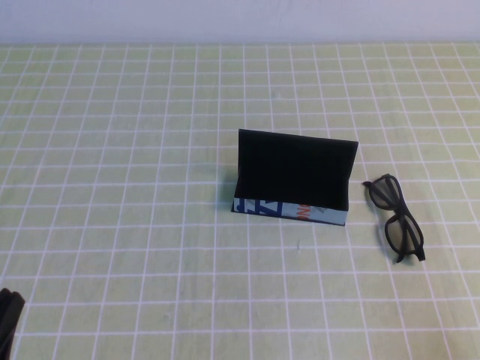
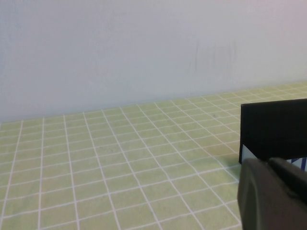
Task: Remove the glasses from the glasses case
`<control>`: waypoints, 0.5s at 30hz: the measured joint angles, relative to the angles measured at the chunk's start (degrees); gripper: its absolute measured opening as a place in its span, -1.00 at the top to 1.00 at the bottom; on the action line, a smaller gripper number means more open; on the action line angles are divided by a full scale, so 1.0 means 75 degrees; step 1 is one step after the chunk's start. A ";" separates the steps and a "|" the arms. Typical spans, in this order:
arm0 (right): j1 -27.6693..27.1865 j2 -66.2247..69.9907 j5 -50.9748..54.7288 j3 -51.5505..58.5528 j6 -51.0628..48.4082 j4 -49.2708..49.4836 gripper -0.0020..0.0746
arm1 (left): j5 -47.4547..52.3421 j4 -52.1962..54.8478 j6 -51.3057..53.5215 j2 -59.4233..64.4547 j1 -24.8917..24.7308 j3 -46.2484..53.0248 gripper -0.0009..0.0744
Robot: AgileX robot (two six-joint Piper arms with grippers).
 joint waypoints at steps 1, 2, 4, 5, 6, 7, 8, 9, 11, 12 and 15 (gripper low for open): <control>0.0000 0.0000 0.0000 0.0000 0.0000 0.0000 0.99 | -0.0037 0.0000 0.0000 0.0000 0.0000 0.0000 0.99; 0.0000 0.0000 0.0000 0.0000 0.0000 0.0000 0.99 | -0.0097 0.0000 0.0073 0.0000 0.0000 0.0000 0.99; 0.0000 0.0000 0.0000 0.0000 0.0000 0.0000 0.99 | -0.0367 -0.0003 0.0158 0.0000 0.0000 0.0000 0.99; 0.0000 0.0000 0.0000 0.0000 0.0000 0.0000 0.99 | -0.0551 -0.0003 0.0158 0.0000 0.0000 0.0000 0.99; 0.0000 0.0000 0.0000 0.0000 0.0000 0.0000 0.99 | -0.0758 0.0127 -0.0047 0.0000 0.0000 0.0000 0.99; 0.0000 0.0000 0.0000 0.0000 0.0000 0.0000 0.99 | -0.0970 0.0578 -0.0545 0.0000 0.0000 0.0000 0.99; 0.0000 0.0000 0.0000 0.0000 0.0000 0.0000 0.99 | -0.1163 0.1405 -0.1192 0.0000 0.0000 0.0000 0.99; 0.0000 0.0000 0.0000 0.0000 0.0000 0.0000 0.99 | -0.1272 0.2581 -0.2276 0.0000 0.0000 0.0000 0.99; 0.0000 0.0000 0.0000 0.0000 0.0000 0.0000 0.99 | -0.1358 0.5119 -0.4605 0.0000 0.0029 0.0000 0.99; 0.0000 0.0000 0.0000 0.0000 0.0000 0.0000 0.99 | -0.1304 0.6499 -0.5895 0.0000 0.0069 0.0000 0.99; 0.0000 0.0000 0.0000 0.0000 0.0000 0.0000 0.99 | -0.0537 0.9346 -0.8979 -0.0068 0.0267 0.0000 0.99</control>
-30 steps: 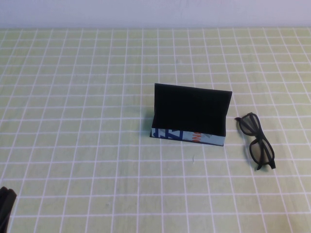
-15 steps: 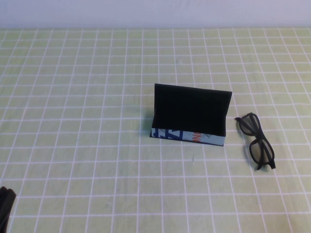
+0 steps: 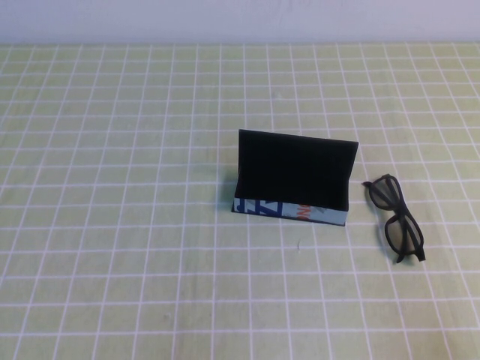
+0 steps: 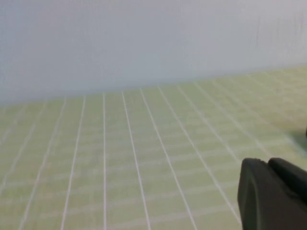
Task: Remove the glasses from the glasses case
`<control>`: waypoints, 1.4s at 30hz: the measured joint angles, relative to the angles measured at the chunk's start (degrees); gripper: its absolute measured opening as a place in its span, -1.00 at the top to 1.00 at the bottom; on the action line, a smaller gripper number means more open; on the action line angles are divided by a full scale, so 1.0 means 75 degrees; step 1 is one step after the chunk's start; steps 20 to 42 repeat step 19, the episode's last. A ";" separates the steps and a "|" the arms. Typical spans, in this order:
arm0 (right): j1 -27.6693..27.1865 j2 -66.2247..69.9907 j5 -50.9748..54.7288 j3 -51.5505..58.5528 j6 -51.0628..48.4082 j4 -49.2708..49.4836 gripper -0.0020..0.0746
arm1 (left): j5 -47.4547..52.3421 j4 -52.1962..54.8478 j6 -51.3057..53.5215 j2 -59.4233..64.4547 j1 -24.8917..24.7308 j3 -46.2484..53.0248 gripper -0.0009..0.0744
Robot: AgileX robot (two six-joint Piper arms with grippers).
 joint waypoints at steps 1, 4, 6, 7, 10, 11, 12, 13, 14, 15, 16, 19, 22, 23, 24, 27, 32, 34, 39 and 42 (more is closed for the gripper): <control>0.0000 0.0000 0.0000 0.0000 0.0000 0.0000 0.99 | 0.0486 0.0652 -0.0730 -0.0032 0.0077 0.0000 0.99; 0.0000 0.0000 0.0000 0.0000 0.0000 0.0025 0.99 | 0.1809 0.1845 -0.2087 -0.0032 0.0209 0.0006 0.99; 0.0000 0.0000 0.0005 0.0000 0.0000 0.0025 0.99 | 0.2010 0.2108 -0.2436 -0.0046 0.0223 0.0006 0.99; 0.0000 0.0000 0.0005 0.0000 0.0000 0.0025 0.99 | 0.2031 0.2170 -0.2523 -0.0049 0.0220 0.0006 0.99; 0.0000 0.0000 0.0005 0.0000 0.0000 0.0025 0.99 | 0.2088 0.2250 -0.2678 -0.0049 0.0220 -0.0008 0.99; 0.0000 0.0000 0.0005 0.0000 0.0000 0.0025 0.99 | 0.2088 0.2299 -0.2678 -0.0049 0.0220 -0.0008 0.99; 0.0000 0.0000 0.0005 0.0000 0.0000 0.0025 0.99 | 0.2088 0.2307 -0.2678 -0.0063 0.0220 -0.0008 0.99; 0.0000 0.0000 0.0005 0.0000 0.0000 0.0025 0.99 | 0.2100 0.2307 -0.2678 -0.0063 0.0220 -0.0008 0.99; 0.0000 0.0000 0.0005 0.0000 0.0000 0.0029 0.99 | 0.2100 0.2311 -0.2678 -0.0063 0.0220 -0.0008 0.99; 0.0000 0.0000 0.0005 0.0000 0.0000 0.0029 0.99 | 0.2100 0.2325 -0.2678 -0.0063 0.0220 -0.0008 0.99; 0.0000 0.0000 0.0005 0.0000 0.0000 0.0029 0.99 | 0.2100 0.2325 -0.2678 -0.0063 0.0220 -0.0008 0.99; 0.0000 0.0000 0.0005 0.0000 0.0000 0.0043 0.99 | 0.2100 0.2325 -0.2678 -0.0063 0.0220 -0.0008 0.99; 0.0000 0.0000 0.0005 0.0000 0.0000 0.0043 0.99 | 0.2100 0.2325 -0.2678 -0.0063 0.0220 -0.0008 0.99; 0.0000 0.0000 0.0005 0.0000 0.0000 0.0043 0.99 | 0.2100 0.2325 -0.2678 -0.0063 0.0220 -0.0008 0.99; 0.0000 0.0000 0.0005 0.0000 0.0000 0.0043 0.99 | 0.2100 0.2325 -0.2678 -0.0063 0.0220 -0.0008 0.99; 0.0000 0.0000 0.0005 0.0000 0.0000 0.0043 0.99 | 0.2100 0.2325 -0.2678 -0.0063 0.0220 -0.0008 0.99; 0.0000 0.0000 0.0005 0.0000 0.0000 0.0043 0.99 | 0.2100 0.2325 -0.2678 -0.0063 0.0220 -0.0008 0.99; 0.0000 0.0000 0.0005 0.0000 0.0000 0.0043 0.99 | 0.2100 0.2325 -0.2678 -0.0063 0.0220 -0.0008 0.99; 0.0000 0.0000 0.0005 0.0000 0.0000 0.0043 0.99 | 0.2100 0.2325 -0.2678 -0.0063 0.0220 -0.0008 0.99; 0.0000 0.0000 0.0005 0.0000 0.0000 0.0043 0.99 | 0.2100 0.2325 -0.2678 -0.0063 0.0220 -0.0008 0.99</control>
